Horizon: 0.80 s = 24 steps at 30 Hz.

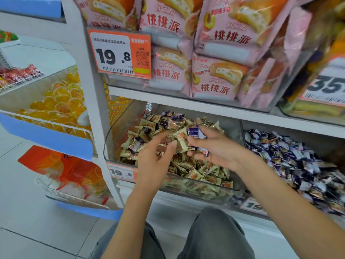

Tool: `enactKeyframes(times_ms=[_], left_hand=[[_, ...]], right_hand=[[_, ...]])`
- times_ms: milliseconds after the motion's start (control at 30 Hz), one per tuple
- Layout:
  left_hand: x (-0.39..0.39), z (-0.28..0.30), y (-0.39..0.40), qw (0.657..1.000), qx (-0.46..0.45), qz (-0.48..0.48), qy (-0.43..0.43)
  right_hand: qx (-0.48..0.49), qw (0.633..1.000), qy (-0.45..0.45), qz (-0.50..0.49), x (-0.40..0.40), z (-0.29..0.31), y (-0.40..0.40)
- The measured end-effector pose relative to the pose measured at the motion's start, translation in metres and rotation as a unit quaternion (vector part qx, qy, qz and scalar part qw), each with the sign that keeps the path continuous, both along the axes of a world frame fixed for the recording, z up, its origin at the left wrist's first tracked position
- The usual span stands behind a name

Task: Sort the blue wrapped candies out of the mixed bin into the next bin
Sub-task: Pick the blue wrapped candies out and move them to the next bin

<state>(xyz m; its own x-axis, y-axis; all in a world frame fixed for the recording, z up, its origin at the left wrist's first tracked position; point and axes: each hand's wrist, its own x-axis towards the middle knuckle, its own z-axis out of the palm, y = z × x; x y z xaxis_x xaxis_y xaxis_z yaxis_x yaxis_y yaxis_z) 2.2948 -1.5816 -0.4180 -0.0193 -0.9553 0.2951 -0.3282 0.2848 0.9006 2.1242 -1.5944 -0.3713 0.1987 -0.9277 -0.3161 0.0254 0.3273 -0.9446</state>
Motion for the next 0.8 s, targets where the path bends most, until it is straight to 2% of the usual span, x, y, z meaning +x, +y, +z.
enactKeyframes(times_ms=[100, 233, 300, 400, 433, 500, 567, 633, 700, 800], left_hand=[[-0.017, 0.001, 0.002, 0.997, 0.050, -0.046, 0.047], [-0.020, 0.000, 0.000, 0.985, 0.085, 0.009, 0.151], [-0.017, -0.002, -0.002, 0.991, 0.065, 0.039, 0.113], [-0.016, -0.005, -0.004, 0.998, 0.034, 0.024, -0.057], [-0.017, -0.007, -0.003, 0.994, 0.036, 0.015, -0.099], [-0.019, -0.008, -0.001, 0.989, 0.026, 0.018, -0.145], [-0.018, -0.007, 0.000, 0.989, 0.004, 0.026, -0.148], [-0.015, -0.007, 0.001, 0.992, -0.014, 0.034, -0.123], [-0.009, -0.009, 0.004, 0.992, -0.022, 0.049, -0.112], [0.000, -0.011, 0.009, 0.990, -0.013, 0.075, -0.116]], right_hand=[[0.007, 1.000, 0.001, -0.002, 0.003, -0.002, 0.008], [0.016, 0.999, 0.003, -0.041, -0.002, -0.005, 0.016], [-0.005, 0.994, 0.015, -0.106, -0.013, -0.002, 0.023], [-0.071, 0.975, 0.017, -0.208, -0.042, 0.003, 0.045], [-0.096, 0.964, 0.047, -0.244, -0.052, 0.004, 0.054], [-0.145, 0.921, 0.175, -0.316, -0.072, 0.004, 0.070], [-0.161, 0.881, 0.334, -0.294, -0.094, -0.005, 0.079], [-0.122, 0.880, 0.416, -0.192, -0.115, -0.019, 0.083], [-0.089, 0.886, 0.424, -0.167, -0.125, -0.029, 0.085], [-0.160, 0.875, 0.411, -0.199, -0.114, -0.027, 0.088]])
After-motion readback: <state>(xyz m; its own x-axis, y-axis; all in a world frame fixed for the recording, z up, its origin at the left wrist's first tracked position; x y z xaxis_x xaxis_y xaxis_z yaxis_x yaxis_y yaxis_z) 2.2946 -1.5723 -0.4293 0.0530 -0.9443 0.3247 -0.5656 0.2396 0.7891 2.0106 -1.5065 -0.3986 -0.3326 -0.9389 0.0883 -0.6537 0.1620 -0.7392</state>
